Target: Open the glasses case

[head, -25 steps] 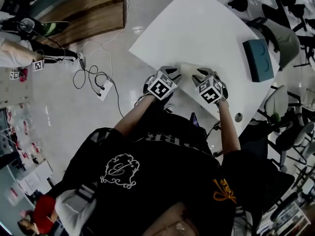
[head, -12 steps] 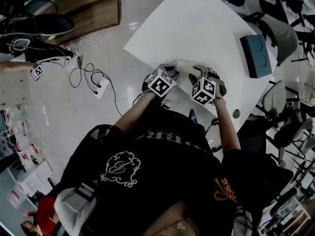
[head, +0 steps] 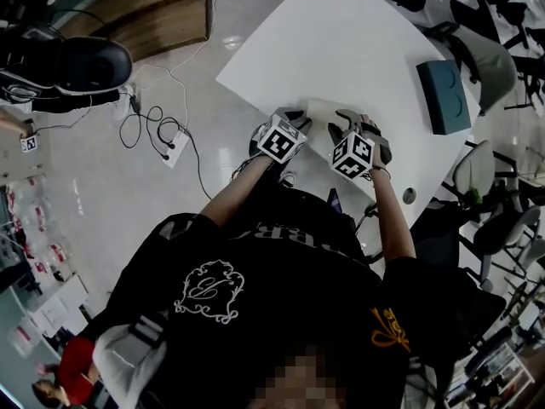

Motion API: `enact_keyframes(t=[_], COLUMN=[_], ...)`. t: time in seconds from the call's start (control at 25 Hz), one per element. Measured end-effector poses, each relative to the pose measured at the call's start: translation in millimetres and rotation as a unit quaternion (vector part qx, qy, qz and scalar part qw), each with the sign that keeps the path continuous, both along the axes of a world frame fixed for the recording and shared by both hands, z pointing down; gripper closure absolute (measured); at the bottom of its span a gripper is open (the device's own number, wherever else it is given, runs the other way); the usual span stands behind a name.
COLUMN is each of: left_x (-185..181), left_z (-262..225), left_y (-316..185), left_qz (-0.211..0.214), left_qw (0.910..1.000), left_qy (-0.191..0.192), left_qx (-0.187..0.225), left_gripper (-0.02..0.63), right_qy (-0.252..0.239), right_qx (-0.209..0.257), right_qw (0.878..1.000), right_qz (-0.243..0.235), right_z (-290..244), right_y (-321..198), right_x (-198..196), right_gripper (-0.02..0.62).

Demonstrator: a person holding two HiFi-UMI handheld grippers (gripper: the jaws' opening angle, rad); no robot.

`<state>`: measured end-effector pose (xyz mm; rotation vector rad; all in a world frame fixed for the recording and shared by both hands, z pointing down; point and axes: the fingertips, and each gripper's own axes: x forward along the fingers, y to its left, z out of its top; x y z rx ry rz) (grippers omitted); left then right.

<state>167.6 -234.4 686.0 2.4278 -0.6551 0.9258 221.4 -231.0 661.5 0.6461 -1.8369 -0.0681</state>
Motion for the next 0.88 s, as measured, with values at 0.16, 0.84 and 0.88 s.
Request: enact_keyframes(t=[0.16, 0.84, 0.88], left_x=[-2, -5, -5], left_z=[1, 1, 1], left_y=[-2, -1, -1], left_qz=[0.001, 0.030, 0.036], left_qw=[1.0000, 0.9995, 0.9993], left_qy=[0.005, 0.006, 0.003], left_qx=[0.001, 0.006, 0.007], left_gripper=[0.508, 0.522, 0.525], right_qy=[-0.001, -0.035, -0.037], right_qx=[-0.004, 0.027, 0.026], right_qw=[1.000, 0.996, 0.996], right_qz=[0.009, 0.074, 0.081], right_z=[-4, -34, -34], right_y=[-4, -56, -61], right_x=[-1, 14, 16], right_gripper=[0.440, 0.471, 0.471])
